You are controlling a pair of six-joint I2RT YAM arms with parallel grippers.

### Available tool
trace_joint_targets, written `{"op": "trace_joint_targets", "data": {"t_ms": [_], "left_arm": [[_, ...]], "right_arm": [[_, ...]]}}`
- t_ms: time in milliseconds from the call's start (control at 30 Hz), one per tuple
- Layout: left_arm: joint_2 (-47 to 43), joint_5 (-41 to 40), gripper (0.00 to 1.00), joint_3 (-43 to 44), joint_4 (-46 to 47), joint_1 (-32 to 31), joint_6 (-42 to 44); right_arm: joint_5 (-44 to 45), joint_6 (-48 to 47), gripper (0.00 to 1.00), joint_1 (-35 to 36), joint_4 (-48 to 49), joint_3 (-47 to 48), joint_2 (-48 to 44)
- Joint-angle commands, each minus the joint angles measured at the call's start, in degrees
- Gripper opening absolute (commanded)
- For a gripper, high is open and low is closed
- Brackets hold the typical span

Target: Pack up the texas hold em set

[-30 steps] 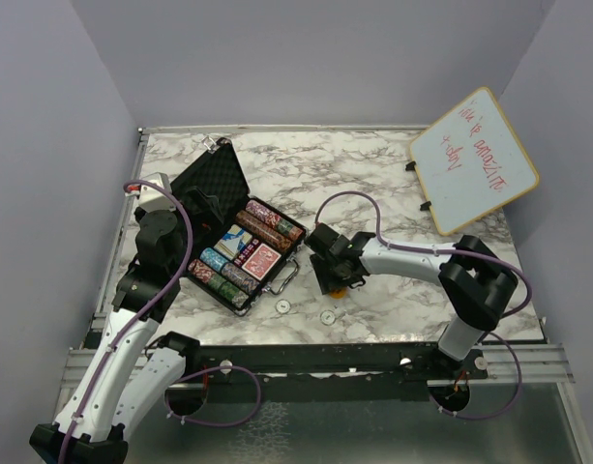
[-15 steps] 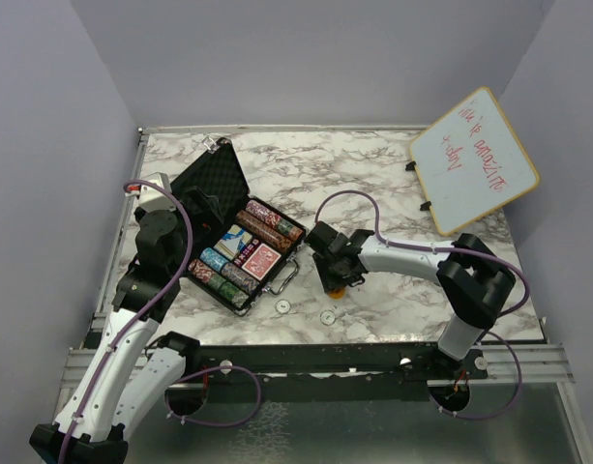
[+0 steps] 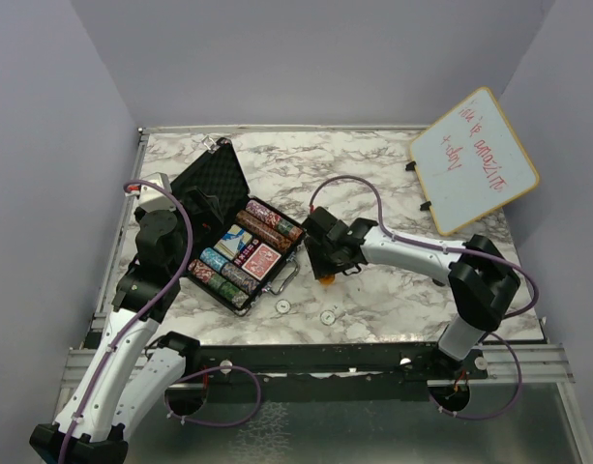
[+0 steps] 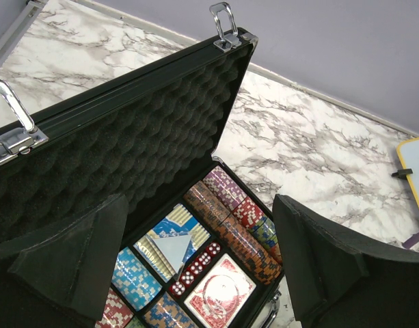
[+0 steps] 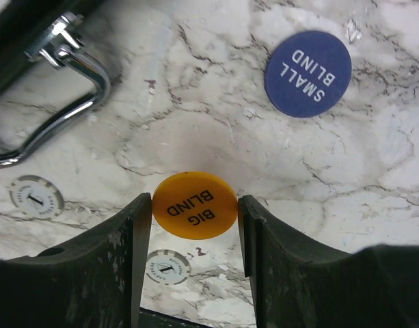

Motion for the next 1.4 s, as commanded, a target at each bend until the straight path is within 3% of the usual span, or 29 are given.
{"op": "trace_joint_targets", "data": {"t_ms": [0,300,567,1367], "left_arm": [[-0.53,-0.28,0.94,-0.38,0.39,0.40,0.43],[-0.45,-1.21,0.94,-0.20,0.14,0.40,0.26],[-0.88,-2.26,0.94,-0.11,-0.32,0.40,0.25],[-0.93,-1.92,0.94,-0.17,-0.25,0.40,0.25]], "right_arm": [[-1.94,-1.57,0.53,-0.07,1.10,3.50,0.29],[-9.62,-4.22,0.54,0.77,7.34,14.25,7.25],[-9.67,-5.88,0.54,2.68,6.16,25.40,17.46],[-11.58,-6.80,0.58,4.94,12.22,28.30,23.53]]}}
